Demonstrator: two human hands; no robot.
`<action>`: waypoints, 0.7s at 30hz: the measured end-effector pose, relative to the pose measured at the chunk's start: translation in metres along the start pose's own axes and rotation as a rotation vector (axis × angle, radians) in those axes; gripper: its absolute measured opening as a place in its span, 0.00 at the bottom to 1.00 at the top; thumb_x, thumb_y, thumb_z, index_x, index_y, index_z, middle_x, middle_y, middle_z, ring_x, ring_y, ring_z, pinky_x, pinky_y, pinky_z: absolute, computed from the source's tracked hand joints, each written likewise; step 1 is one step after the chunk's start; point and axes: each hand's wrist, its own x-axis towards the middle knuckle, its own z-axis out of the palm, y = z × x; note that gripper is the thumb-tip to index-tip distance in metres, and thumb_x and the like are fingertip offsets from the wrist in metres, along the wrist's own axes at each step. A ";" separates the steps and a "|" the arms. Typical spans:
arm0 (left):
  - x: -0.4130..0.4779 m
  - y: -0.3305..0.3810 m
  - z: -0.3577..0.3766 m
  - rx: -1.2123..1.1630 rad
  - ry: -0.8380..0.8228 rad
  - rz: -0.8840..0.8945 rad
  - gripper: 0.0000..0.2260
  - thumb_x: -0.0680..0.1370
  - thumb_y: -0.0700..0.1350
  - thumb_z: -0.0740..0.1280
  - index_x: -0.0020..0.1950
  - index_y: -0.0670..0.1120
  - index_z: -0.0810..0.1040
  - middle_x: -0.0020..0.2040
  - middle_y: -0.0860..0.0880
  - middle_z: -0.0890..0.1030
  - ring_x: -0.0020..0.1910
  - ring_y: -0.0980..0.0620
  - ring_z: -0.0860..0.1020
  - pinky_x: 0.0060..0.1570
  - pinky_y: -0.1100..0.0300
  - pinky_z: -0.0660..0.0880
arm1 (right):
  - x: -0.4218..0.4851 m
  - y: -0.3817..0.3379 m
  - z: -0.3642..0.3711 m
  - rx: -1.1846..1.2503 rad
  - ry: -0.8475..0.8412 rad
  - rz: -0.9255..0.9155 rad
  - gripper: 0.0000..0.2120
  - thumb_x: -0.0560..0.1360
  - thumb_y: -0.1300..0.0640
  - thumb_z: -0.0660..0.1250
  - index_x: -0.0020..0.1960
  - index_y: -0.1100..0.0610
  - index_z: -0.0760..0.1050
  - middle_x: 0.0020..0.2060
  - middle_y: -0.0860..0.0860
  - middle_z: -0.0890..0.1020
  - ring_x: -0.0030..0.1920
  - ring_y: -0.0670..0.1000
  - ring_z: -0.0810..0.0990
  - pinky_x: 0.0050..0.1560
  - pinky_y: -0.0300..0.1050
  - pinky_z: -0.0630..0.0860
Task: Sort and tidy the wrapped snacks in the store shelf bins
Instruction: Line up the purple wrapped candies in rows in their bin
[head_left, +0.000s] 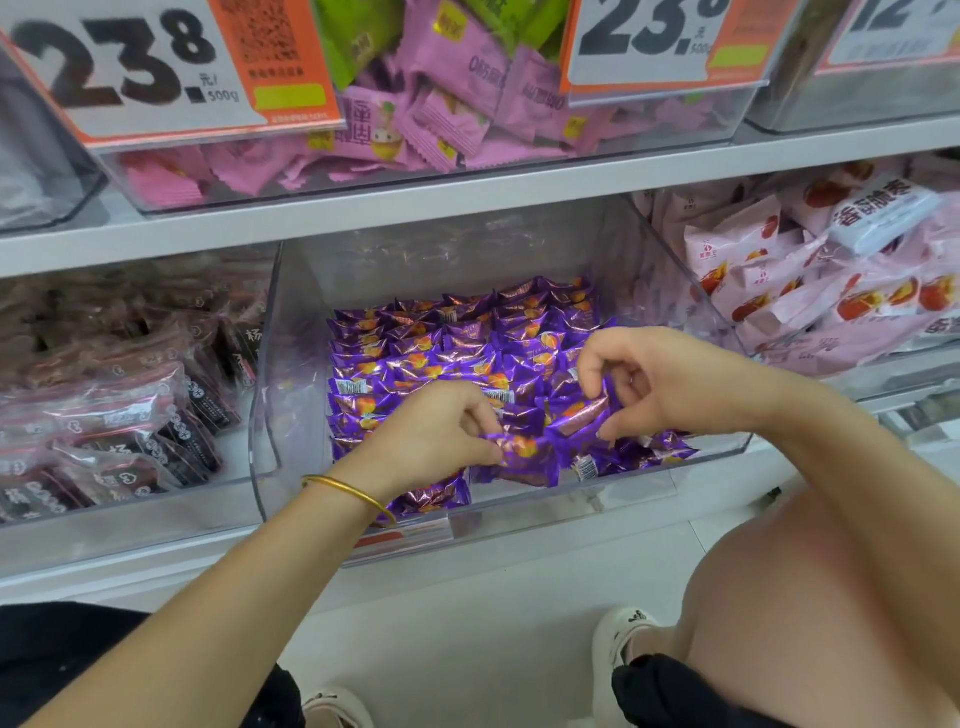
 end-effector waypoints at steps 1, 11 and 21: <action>0.002 0.002 0.004 0.095 -0.034 0.045 0.06 0.69 0.41 0.74 0.39 0.46 0.77 0.36 0.53 0.77 0.34 0.57 0.75 0.38 0.60 0.74 | 0.000 -0.001 0.000 0.021 -0.013 0.006 0.16 0.65 0.65 0.76 0.42 0.49 0.72 0.25 0.44 0.73 0.24 0.42 0.68 0.26 0.33 0.66; 0.007 0.005 0.015 0.676 0.084 0.198 0.06 0.73 0.50 0.69 0.43 0.52 0.72 0.44 0.54 0.71 0.54 0.50 0.69 0.51 0.55 0.62 | 0.030 -0.017 0.043 -0.457 -0.277 -0.045 0.07 0.71 0.57 0.71 0.45 0.53 0.73 0.35 0.43 0.70 0.37 0.45 0.69 0.33 0.31 0.65; 0.005 -0.001 0.006 0.548 0.027 0.157 0.07 0.74 0.53 0.69 0.48 0.52 0.81 0.41 0.57 0.73 0.53 0.52 0.70 0.56 0.57 0.63 | 0.035 -0.020 0.060 -0.675 -0.217 0.161 0.17 0.69 0.47 0.72 0.47 0.55 0.68 0.43 0.50 0.69 0.51 0.55 0.75 0.42 0.46 0.71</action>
